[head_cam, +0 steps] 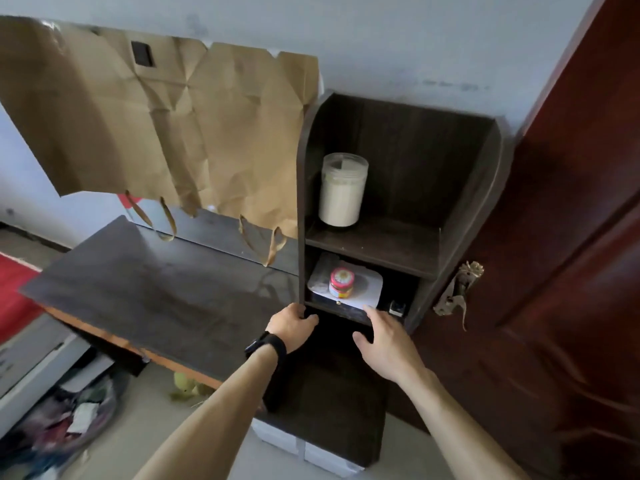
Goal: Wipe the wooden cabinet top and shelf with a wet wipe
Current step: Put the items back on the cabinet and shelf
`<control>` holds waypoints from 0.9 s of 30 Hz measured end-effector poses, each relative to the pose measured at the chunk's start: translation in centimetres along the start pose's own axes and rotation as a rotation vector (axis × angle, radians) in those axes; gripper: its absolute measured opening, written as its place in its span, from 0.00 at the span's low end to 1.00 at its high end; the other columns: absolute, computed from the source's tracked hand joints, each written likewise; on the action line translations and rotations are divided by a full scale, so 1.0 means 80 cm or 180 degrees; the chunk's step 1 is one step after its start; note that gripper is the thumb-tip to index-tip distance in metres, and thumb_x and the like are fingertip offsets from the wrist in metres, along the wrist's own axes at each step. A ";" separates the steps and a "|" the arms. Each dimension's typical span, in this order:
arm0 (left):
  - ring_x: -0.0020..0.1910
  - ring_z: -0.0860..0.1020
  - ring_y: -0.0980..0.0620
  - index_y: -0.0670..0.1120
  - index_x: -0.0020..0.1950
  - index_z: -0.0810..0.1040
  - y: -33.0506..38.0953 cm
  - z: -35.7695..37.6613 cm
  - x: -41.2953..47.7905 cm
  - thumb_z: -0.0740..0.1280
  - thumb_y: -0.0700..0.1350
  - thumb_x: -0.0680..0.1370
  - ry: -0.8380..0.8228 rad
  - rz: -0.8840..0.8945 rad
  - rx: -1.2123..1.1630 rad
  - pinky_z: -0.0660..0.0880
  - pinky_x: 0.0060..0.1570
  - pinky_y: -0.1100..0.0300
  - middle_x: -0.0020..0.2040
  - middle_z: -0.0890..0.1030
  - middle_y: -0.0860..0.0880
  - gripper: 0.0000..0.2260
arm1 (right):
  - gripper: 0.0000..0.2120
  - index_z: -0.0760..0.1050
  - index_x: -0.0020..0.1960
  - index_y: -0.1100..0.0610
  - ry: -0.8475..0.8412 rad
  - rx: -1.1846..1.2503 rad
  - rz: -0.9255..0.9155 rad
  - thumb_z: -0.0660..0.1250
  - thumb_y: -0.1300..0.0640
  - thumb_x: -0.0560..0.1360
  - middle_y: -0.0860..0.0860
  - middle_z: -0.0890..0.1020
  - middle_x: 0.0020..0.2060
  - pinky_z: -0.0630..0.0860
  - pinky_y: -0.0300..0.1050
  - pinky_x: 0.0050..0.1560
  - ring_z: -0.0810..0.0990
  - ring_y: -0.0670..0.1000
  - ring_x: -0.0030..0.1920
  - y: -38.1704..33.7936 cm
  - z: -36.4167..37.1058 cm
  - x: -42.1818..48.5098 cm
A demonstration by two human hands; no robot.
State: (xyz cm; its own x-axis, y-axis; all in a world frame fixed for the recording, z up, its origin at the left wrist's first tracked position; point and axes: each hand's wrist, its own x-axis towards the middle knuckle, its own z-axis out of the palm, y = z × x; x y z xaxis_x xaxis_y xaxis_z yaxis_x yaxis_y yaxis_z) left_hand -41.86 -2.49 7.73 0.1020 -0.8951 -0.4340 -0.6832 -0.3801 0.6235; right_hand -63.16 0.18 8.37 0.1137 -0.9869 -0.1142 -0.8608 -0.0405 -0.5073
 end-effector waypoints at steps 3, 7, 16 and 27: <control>0.53 0.80 0.45 0.49 0.43 0.77 0.013 0.011 0.047 0.66 0.59 0.77 -0.0051 -0.0389 -0.0748 0.74 0.52 0.57 0.50 0.81 0.47 0.14 | 0.36 0.54 0.78 0.55 -0.0210 0.0043 0.0120 0.65 0.45 0.77 0.54 0.66 0.74 0.65 0.47 0.69 0.66 0.55 0.73 0.005 0.012 0.060; 0.42 0.78 0.48 0.49 0.41 0.76 0.021 0.029 0.085 0.67 0.63 0.75 -0.0233 -0.0915 -0.1558 0.74 0.42 0.55 0.46 0.82 0.48 0.17 | 0.46 0.51 0.79 0.55 0.0055 0.0284 0.0410 0.71 0.41 0.71 0.57 0.67 0.73 0.69 0.51 0.67 0.68 0.58 0.71 0.003 0.029 0.110; 0.46 0.81 0.49 0.50 0.45 0.76 0.020 0.053 0.131 0.63 0.71 0.74 -0.0488 -0.1381 -0.2210 0.74 0.45 0.53 0.45 0.82 0.53 0.24 | 0.38 0.64 0.72 0.44 0.0548 0.0241 0.0755 0.69 0.31 0.68 0.52 0.80 0.63 0.76 0.50 0.57 0.78 0.59 0.62 -0.011 0.059 0.149; 0.47 0.80 0.51 0.48 0.56 0.78 -0.001 0.018 0.137 0.70 0.50 0.79 -0.0769 -0.1046 -0.2524 0.71 0.49 0.53 0.49 0.84 0.51 0.09 | 0.29 0.66 0.66 0.45 0.0683 0.1042 0.1103 0.74 0.40 0.70 0.46 0.82 0.56 0.76 0.41 0.53 0.80 0.49 0.56 -0.023 0.064 0.120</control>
State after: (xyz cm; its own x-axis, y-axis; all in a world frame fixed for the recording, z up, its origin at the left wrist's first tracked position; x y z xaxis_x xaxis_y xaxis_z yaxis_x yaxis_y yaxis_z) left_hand -41.74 -11.94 1.99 -0.0120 -0.6731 -0.7394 0.0641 -0.7385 0.6712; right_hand -57.90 -8.41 3.83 -0.2840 -0.9449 -0.1626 -0.6258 0.3112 -0.7152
